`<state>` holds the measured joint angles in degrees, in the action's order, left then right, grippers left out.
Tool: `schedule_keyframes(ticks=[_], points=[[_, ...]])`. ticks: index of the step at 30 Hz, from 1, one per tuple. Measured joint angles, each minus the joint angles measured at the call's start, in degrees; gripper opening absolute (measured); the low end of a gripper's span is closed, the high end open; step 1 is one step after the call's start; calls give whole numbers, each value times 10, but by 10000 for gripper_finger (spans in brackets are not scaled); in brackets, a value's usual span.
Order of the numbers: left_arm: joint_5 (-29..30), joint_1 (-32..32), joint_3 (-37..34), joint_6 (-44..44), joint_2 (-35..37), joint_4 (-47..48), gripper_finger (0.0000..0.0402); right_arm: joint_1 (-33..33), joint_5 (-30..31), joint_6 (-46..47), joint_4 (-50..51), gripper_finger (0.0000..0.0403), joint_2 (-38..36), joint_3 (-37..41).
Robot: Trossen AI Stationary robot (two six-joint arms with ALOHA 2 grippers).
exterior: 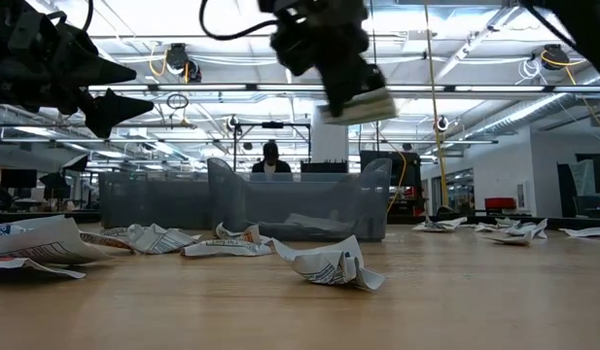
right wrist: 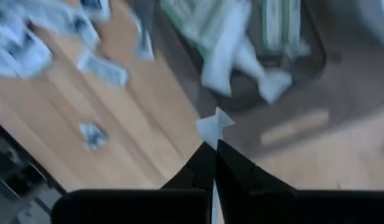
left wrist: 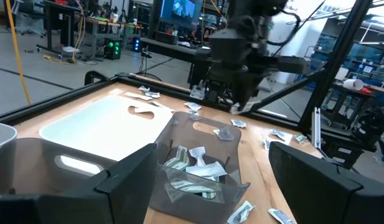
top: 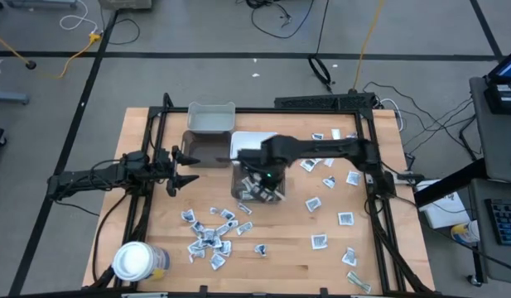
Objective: Pick & Place First Aid Supplies
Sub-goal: Put the green bandage pack into the right black bin
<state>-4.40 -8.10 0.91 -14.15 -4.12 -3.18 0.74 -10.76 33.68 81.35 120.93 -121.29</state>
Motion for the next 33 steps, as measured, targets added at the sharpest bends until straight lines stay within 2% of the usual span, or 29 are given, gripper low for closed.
schedule_keyframes(ticks=[4, 9, 14, 23, 30, 33], points=[[0, 0, 0, 0, 0, 0, 310, 19, 0, -13, 33, 0, 39, -64], [0, 0, 0, 0, 0, 0, 310, 28, 1, -27, 35, 0, 52, -72], [0, 0, 0, 0, 0, 0, 310, 27, 15, -33, -26, 0, 56, -34], [0, 0, 0, 0, 0, 0, 310, 27, 30, -33, -174, 0, 56, 82], [0, 0, 0, 0, 0, 0, 310, 27, 32, -37, -185, 2, 55, 103], [0, 0, 0, 0, 0, 0, 310, 30, 30, -42, -186, 19, 55, 103]])
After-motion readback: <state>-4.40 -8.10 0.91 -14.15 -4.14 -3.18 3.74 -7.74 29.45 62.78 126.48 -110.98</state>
